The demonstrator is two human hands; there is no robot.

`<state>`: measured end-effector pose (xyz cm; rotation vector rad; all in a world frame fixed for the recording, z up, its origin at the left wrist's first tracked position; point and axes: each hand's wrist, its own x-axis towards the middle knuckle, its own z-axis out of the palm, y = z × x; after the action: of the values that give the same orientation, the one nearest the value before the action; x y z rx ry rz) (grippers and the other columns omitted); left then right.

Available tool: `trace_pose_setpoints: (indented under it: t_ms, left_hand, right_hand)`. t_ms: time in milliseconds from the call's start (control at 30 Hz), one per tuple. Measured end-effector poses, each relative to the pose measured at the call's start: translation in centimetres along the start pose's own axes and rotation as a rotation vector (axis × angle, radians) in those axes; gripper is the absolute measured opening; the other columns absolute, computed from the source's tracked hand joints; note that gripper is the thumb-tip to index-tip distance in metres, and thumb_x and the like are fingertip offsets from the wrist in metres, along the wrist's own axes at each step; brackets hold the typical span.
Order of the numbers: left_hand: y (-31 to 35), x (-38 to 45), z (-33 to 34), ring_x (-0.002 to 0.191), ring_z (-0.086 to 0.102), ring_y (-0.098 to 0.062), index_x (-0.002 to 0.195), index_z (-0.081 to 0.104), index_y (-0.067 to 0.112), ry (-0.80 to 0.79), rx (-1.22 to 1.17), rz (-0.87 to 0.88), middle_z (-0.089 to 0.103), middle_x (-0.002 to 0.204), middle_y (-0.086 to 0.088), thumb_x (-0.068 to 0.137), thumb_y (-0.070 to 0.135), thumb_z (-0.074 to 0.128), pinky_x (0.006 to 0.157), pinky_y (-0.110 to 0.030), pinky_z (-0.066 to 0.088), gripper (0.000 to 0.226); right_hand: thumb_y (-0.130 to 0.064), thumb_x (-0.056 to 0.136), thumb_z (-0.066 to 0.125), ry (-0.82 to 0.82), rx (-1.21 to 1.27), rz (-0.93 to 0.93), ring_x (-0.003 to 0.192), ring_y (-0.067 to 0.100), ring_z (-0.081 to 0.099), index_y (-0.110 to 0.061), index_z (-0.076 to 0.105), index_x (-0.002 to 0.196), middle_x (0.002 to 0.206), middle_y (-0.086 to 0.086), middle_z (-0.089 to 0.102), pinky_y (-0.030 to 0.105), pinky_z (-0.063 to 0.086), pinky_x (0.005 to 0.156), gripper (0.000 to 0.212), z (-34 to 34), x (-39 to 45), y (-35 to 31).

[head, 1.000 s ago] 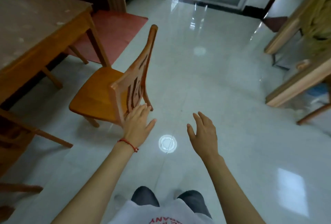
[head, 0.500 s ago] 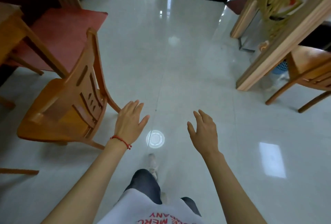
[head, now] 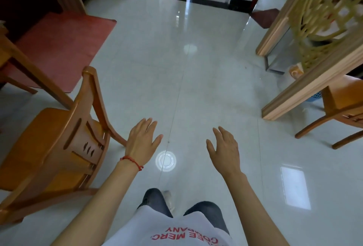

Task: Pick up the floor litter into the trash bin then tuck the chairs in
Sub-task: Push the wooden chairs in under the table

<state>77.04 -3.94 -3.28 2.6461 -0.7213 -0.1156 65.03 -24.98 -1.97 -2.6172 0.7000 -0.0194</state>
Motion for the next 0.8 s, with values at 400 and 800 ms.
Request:
trace_pose_setpoints:
  t_ms: [400,800]
  left_hand:
    - [-2.1,7.2,-0.2,0.116,0.051,-0.041,0.118,0.056,-0.003,0.073,0.036,-0.258,0.056,0.123,-0.025,0.083,0.025,0.064,0.095,-0.051,0.041,0.046]
    - [0.1,7.6,-0.7,0.121,0.045,-0.04,0.12,0.054,-0.004,0.355,-0.061,-0.924,0.054,0.126,-0.024,0.08,0.016,0.067,0.101,-0.048,0.033,0.047]
  right_hand:
    - [-0.029,0.093,0.047,-0.142,-0.035,-0.292,0.135,0.03,0.032,-0.008,0.04,0.135,0.145,0.015,0.037,0.039,0.023,0.111,0.047,0.2,15.2,-4.1]
    - [-0.037,0.088,0.038,-0.468,-0.113,-0.933,0.131,0.033,0.039,-0.007,0.046,0.132,0.142,0.016,0.043,0.041,0.028,0.108,0.053,1.4,26.3,-11.8]
